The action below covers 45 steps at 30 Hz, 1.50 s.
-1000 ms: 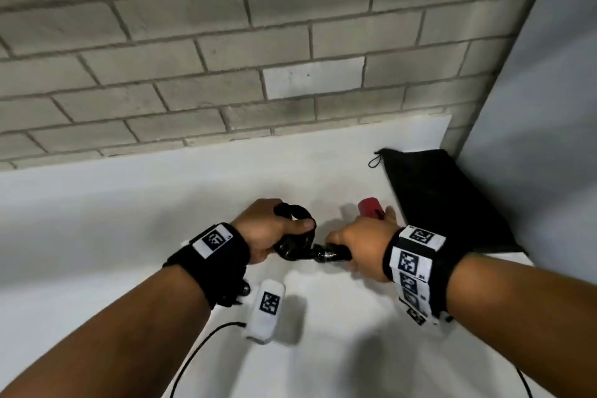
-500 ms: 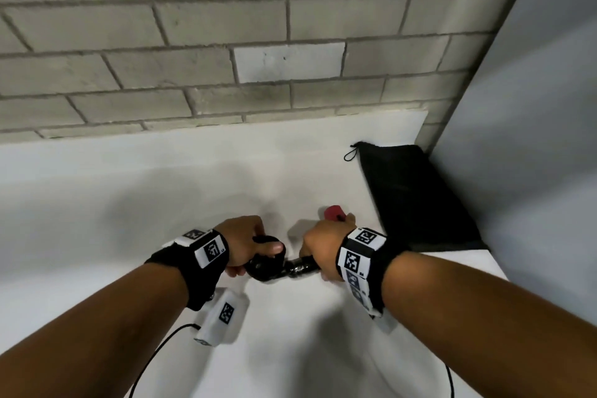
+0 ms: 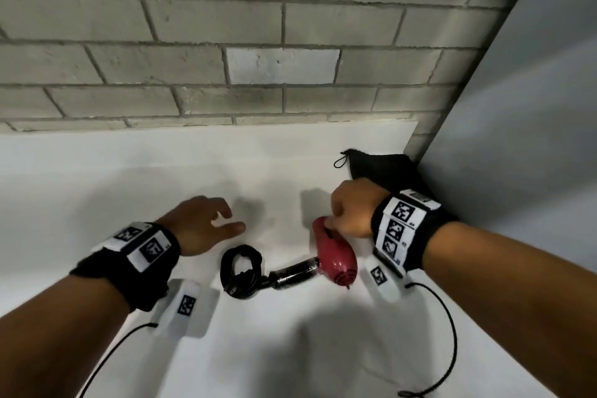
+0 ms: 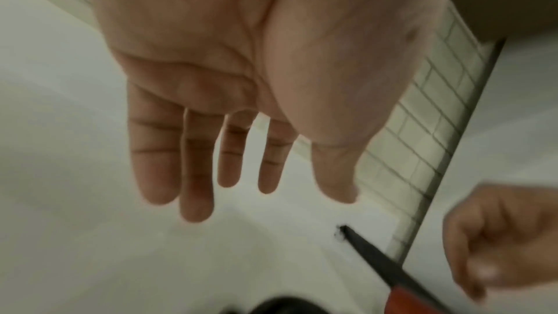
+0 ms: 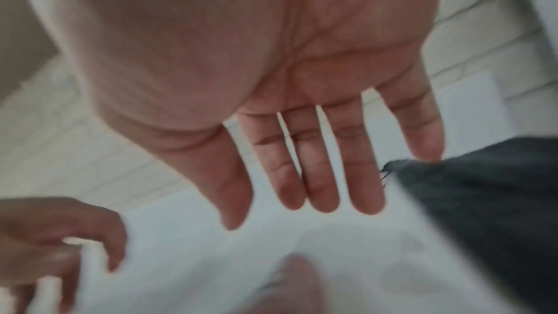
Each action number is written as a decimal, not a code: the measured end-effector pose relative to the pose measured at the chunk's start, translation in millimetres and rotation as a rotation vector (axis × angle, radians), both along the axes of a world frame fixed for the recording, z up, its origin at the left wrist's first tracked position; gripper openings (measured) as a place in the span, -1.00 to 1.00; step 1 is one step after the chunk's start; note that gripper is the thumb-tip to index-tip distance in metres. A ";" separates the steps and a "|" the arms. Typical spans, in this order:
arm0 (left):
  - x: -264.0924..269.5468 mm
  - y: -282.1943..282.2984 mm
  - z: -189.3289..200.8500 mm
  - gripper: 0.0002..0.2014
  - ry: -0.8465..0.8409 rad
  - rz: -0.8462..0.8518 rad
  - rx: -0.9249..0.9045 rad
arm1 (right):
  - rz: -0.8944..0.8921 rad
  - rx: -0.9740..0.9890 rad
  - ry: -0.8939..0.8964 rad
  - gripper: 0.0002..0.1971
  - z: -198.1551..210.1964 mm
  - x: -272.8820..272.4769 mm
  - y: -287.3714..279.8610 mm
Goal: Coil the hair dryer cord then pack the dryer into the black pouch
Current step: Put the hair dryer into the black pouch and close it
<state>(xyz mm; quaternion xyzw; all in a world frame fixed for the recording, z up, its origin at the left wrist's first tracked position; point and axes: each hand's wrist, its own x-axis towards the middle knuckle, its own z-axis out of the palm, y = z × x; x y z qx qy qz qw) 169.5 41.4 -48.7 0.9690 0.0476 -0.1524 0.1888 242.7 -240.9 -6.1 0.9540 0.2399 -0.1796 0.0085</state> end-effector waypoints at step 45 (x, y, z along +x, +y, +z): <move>7.7 -46.3 186.9 -0.90 -0.477 -0.153 -0.146 | 0.225 0.426 -0.289 -0.82 159.8 -23.1 58.3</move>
